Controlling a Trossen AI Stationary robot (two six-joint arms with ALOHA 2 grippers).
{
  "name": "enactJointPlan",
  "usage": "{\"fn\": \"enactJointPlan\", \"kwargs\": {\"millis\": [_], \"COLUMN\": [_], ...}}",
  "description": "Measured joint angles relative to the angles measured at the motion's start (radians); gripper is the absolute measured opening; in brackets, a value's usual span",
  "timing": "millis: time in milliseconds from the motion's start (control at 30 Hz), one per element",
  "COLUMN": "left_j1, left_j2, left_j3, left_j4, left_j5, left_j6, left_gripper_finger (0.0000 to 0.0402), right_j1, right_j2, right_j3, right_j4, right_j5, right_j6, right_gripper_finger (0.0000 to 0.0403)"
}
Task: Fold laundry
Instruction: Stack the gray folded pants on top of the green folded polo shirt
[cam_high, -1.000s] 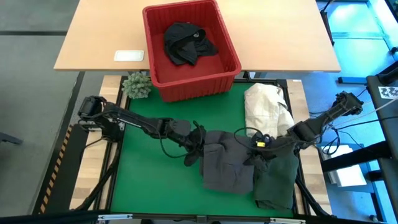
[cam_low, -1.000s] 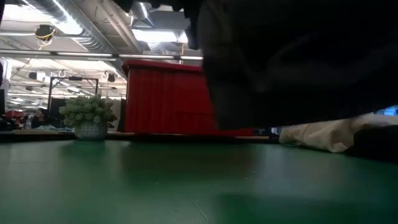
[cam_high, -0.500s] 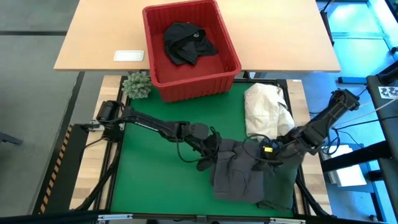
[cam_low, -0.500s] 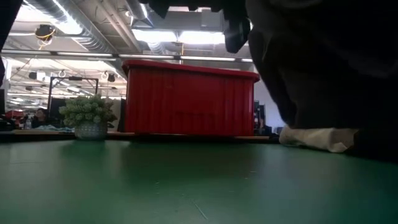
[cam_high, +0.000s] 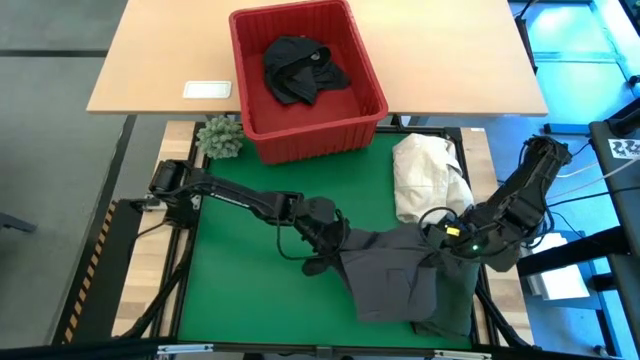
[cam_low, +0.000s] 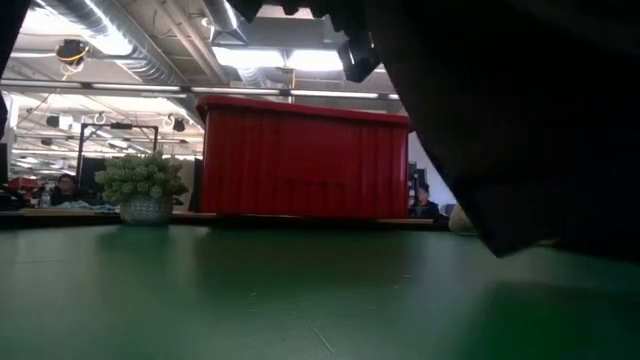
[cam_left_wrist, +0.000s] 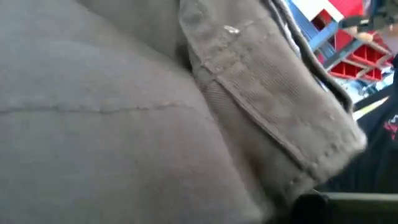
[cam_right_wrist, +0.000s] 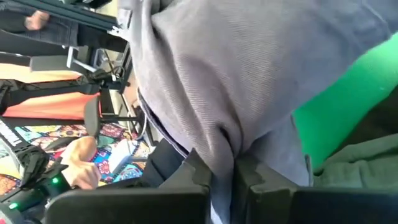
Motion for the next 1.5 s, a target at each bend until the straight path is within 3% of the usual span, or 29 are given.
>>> {"fn": "enactJointPlan", "kwargs": {"millis": [167, 533, 733, 1133, 1400, 1500], "left_j1": [-0.002, 0.003, 0.037, 0.047, 0.048, 0.048], "left_j2": [-0.033, -0.033, -0.07, -0.131, -0.136, -0.136], "left_j3": [0.0, -0.002, -0.002, -0.003, -0.002, -0.002], "left_j4": [-0.057, -0.044, -0.121, -0.34, -0.4, -0.407], "left_j5": [0.03, -0.068, -0.072, -0.173, -0.19, -0.19], "left_j6": [0.103, 0.182, 0.182, 0.21, 0.21, 0.21], "left_gripper_finger": [0.0061, 0.0215, 0.0271, 0.029, 0.029, 0.029], "right_j1": [0.004, 0.004, 0.004, 0.004, 0.004, 0.004], "right_j2": [-0.002, -0.002, 0.002, 0.06, 0.077, 0.097], "right_j3": [0.0, 0.005, 0.134, 0.293, 0.331, 0.366], "right_j4": [-0.013, -0.048, -0.126, -0.277, -0.296, -0.36], "right_j5": [0.001, 0.007, 0.046, 0.024, -0.05, -0.131], "right_j6": [0.002, -0.017, -0.064, -0.025, 0.069, 0.154], "right_gripper_finger": [0.0012, 0.0012, 0.0012, 0.0012, 0.0012, 0.0012]}}
